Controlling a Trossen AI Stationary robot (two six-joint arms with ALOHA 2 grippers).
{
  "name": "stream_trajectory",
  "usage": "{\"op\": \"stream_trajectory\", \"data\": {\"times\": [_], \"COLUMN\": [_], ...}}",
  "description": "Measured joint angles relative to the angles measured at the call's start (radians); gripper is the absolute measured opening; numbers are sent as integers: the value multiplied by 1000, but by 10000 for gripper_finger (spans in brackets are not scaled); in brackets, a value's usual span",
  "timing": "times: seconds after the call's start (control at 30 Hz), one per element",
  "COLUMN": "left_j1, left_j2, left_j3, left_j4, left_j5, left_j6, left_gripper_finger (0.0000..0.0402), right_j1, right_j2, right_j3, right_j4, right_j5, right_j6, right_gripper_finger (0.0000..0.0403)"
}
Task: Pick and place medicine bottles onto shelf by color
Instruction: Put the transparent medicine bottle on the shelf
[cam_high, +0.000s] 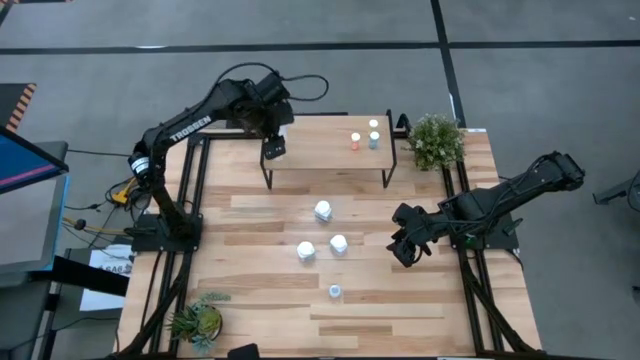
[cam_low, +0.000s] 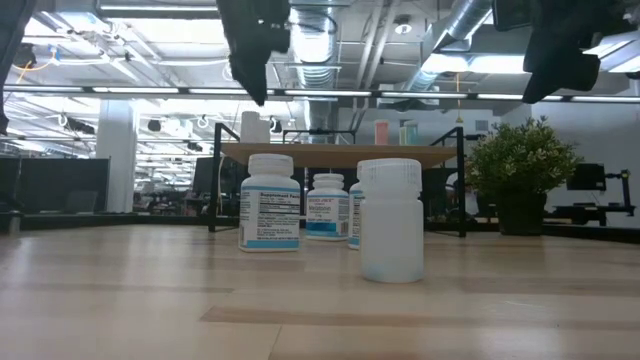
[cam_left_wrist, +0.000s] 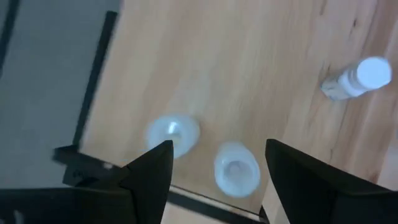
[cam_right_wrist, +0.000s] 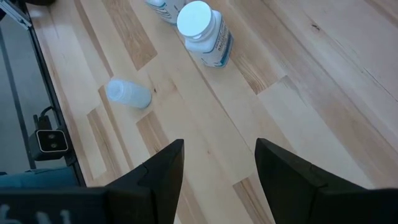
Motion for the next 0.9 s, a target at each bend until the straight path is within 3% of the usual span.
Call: {"op": "stream_trajectory", "data": {"times": [0.2,0.4,0.63,0.8,0.9], "left_j1": [-22,-90,-244,-387,-486], "left_j2": [0,-4,-16,-16,-15], "left_j3": [121,147,145,145,145], "left_j4": [-133,-278,-280,-280,-280], "left_j5": [12,123,213,206,152], "left_j6": [-92,-162,-230,-319,-370], "left_gripper_finger": [242,242,242,242,242], "right_j1": [0,0,0,0,0], "right_j2": [0,0,0,0,0], "right_j3": [0,0,0,0,0], "right_j4": [0,0,0,-5,-5], "right_j5": [0,0,0,0,0], "right_j6": [0,0,0,-1,0], "right_gripper_finger": [218,218,218,218,218]}}
